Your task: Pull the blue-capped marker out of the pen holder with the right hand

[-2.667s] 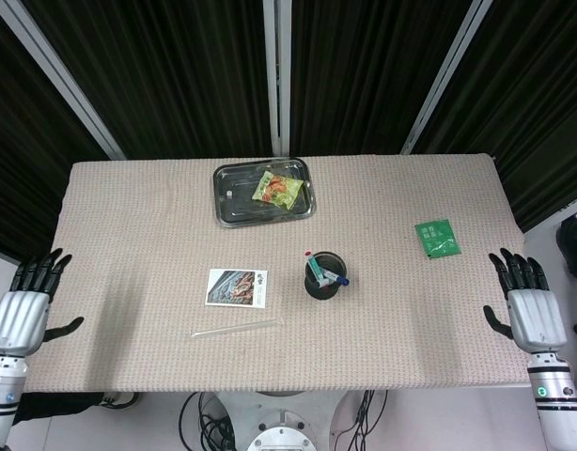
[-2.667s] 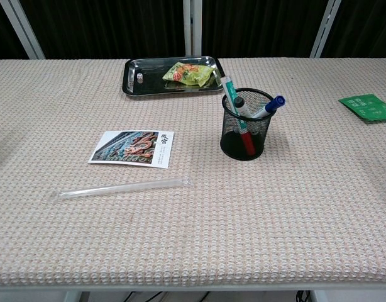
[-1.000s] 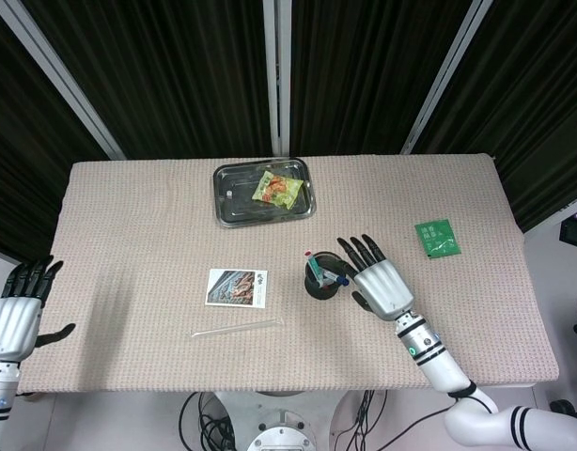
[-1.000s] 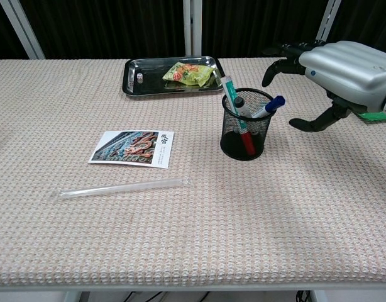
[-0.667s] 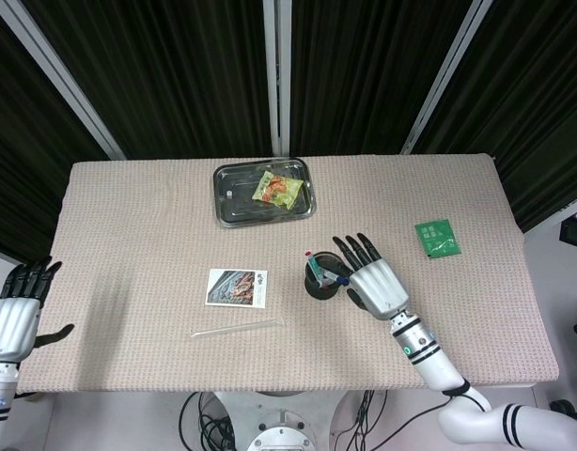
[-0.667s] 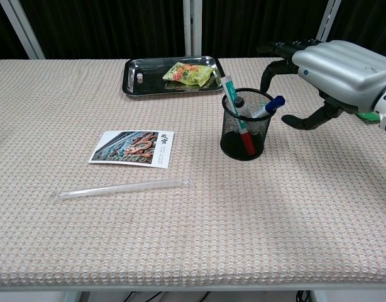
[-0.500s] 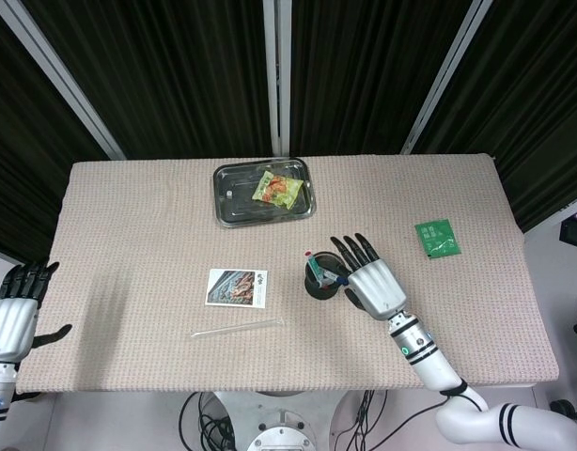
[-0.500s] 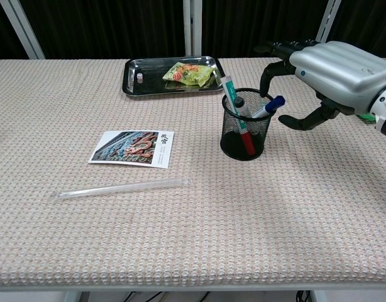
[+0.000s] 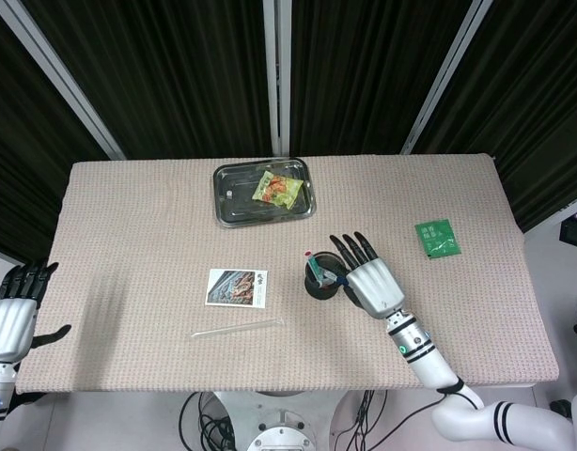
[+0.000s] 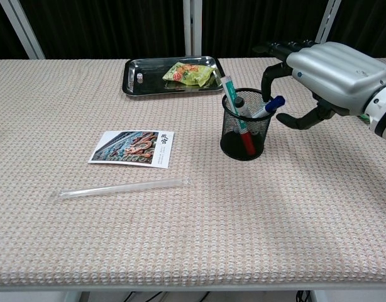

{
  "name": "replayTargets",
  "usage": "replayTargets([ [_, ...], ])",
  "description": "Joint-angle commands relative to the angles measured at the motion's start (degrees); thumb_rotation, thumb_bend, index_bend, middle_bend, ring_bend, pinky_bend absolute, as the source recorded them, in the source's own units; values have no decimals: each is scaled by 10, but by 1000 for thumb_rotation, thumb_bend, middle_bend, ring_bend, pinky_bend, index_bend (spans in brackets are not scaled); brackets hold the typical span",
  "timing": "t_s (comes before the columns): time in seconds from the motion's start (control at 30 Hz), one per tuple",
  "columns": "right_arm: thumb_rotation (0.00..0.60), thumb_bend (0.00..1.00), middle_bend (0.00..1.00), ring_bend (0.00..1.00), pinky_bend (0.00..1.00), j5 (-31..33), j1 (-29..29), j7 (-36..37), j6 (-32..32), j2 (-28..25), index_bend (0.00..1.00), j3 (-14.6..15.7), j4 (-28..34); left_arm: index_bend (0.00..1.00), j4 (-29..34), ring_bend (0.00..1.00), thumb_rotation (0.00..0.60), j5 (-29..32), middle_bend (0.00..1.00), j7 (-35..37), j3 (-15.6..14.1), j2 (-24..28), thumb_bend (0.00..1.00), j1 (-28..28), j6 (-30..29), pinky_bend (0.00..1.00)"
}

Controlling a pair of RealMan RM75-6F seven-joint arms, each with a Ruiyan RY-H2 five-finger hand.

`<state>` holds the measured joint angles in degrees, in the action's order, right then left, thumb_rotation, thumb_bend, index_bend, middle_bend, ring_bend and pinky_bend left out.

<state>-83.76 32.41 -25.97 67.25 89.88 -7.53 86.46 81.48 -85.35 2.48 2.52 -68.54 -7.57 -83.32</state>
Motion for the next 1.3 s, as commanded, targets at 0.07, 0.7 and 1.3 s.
replayTargets([
  [0.07,600,297,11,0,0,-1,1,1,0,4,467,1,-5,76,-1,0,600,1,0,0,0,-1,96,1,1,11],
  [0.7,600,307,17,0,0,-3,6,10,12,22,577,-3,-25,77,-10,0,600,5,0,-4,-1,-4,96,1,6,12],
  [1.3,600,319,39,0,0,-45,-19,31,85,-45,680,-12,53,77,0,0,600,0,0,-6,-1,0,96,-2,7,12],
])
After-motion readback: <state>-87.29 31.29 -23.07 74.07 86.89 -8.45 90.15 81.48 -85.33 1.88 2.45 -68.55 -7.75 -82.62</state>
